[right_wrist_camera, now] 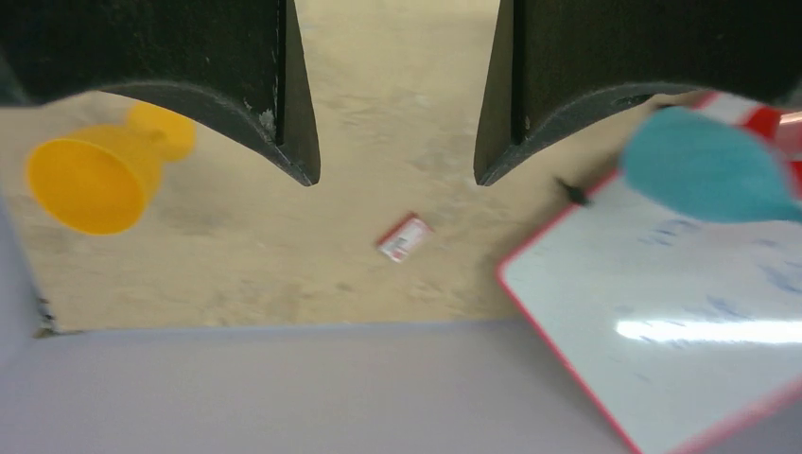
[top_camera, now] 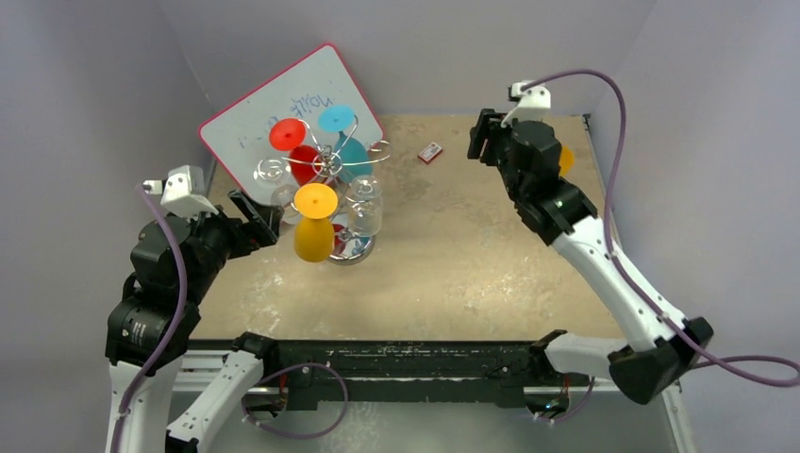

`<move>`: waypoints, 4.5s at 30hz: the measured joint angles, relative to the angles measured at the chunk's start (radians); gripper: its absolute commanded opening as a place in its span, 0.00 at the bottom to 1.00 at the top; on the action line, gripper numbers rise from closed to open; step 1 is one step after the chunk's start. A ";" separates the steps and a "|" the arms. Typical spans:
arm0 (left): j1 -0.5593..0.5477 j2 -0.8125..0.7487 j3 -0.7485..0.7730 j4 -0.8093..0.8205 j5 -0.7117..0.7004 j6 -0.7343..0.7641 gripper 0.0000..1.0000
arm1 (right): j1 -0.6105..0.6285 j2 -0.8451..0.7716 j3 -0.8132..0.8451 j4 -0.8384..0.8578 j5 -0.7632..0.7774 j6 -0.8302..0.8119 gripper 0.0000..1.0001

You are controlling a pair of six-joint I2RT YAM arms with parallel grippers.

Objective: Place the wine glass upside down on the wine glass rack

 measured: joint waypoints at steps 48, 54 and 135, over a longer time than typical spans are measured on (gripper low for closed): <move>0.000 0.033 0.146 -0.029 0.293 0.067 0.91 | -0.578 0.615 0.204 -0.226 -0.266 -0.256 0.22; 0.000 -0.003 0.126 -0.002 0.284 0.070 0.91 | -0.578 0.628 0.204 -0.242 -0.269 -0.261 0.00; -0.026 -0.067 -0.206 0.342 1.318 0.742 0.68 | -0.070 0.000 -0.166 0.741 -1.654 0.975 0.00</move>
